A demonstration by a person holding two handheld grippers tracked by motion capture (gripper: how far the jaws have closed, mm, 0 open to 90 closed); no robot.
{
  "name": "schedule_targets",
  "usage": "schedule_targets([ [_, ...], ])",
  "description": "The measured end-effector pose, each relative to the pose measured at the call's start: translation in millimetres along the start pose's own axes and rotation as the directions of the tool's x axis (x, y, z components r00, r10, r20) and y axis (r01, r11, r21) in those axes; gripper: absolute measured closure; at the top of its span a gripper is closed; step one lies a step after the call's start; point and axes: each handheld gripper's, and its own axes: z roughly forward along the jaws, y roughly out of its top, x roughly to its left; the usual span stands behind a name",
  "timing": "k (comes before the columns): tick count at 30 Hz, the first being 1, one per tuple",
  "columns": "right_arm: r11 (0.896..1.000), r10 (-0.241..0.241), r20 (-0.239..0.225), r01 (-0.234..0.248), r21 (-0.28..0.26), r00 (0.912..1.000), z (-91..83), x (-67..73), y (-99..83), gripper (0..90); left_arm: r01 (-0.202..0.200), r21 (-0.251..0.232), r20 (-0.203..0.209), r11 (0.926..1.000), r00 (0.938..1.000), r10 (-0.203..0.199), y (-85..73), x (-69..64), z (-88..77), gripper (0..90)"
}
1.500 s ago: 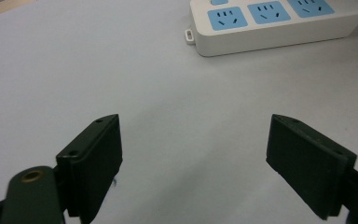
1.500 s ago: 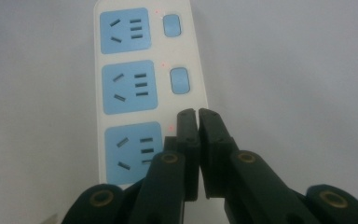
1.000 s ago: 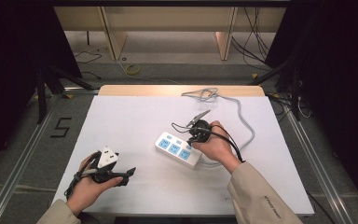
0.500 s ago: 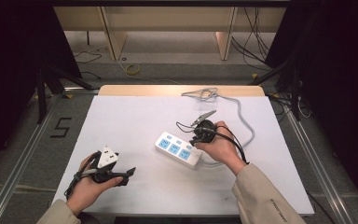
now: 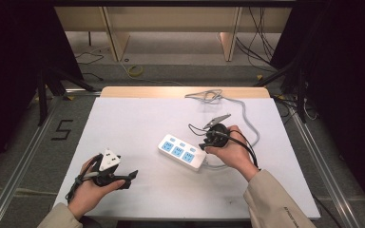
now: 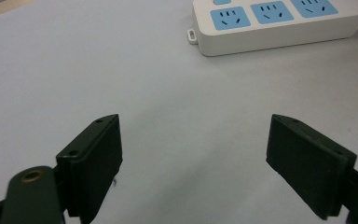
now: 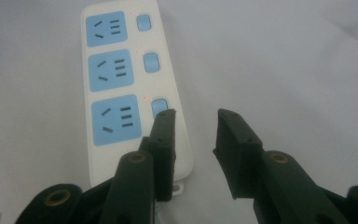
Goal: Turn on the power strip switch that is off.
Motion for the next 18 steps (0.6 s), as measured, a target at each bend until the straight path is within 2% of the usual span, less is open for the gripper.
schedule_targets([
  [11, 0.997, 0.072, -0.004, -0.072, -0.031, 0.9974, -13.9, -7.3, -16.8, 62.6, 0.003, 0.002, -0.004, 1.0000, 1.0000, -0.003, -0.3, -0.6, 0.6, 18.1],
  [18, 0.993, 0.097, -0.001, -0.097, -0.060, 0.9953, -22.4, -11.7, -26.3, 57.3, 0.003, 0.004, -0.005, 1.0000, 1.0000, -0.003, -0.4, -0.3, 0.3, 18.1],
])
